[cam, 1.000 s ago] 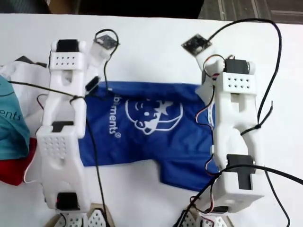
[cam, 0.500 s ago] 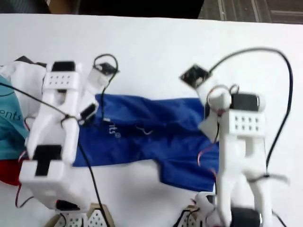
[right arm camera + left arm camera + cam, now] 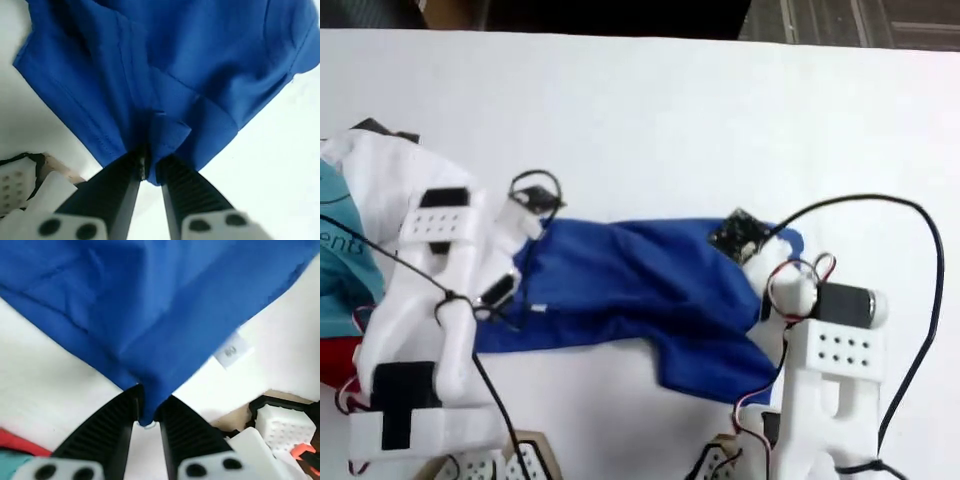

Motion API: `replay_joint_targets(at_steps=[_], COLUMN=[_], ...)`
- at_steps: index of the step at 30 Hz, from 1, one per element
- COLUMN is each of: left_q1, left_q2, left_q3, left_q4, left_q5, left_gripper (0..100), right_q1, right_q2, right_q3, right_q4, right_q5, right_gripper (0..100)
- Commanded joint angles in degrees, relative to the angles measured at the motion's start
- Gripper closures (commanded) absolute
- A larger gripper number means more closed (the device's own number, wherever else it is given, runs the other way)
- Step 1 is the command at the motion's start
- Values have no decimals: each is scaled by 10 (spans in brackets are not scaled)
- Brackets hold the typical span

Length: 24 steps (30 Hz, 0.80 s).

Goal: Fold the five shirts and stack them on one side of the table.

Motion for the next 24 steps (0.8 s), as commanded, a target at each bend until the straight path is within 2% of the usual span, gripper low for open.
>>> replay_joint_targets(at_steps=[1, 7, 16, 21, 24], left_q1=[-26, -36, 11, 8, 8], left_q2=[-24, -24, -23, -23, -25], left_q3=[33, 92, 162, 163, 160], left_q4=[-33, -99, -189, -184, -165], left_q5=[-31, -47, -47, -46, -47], left_gripper=[976, 976, 976, 967, 871], right_q1=[8, 8, 9, 9, 9], right_q2=[-23, -36, -36, -36, -37], right_q3=[29, 80, 115, 113, 113], right_q4=[-21, -42, -79, -76, -74], right_q5=[4, 5, 43, 41, 40], right_gripper=[976, 976, 976, 974, 972])
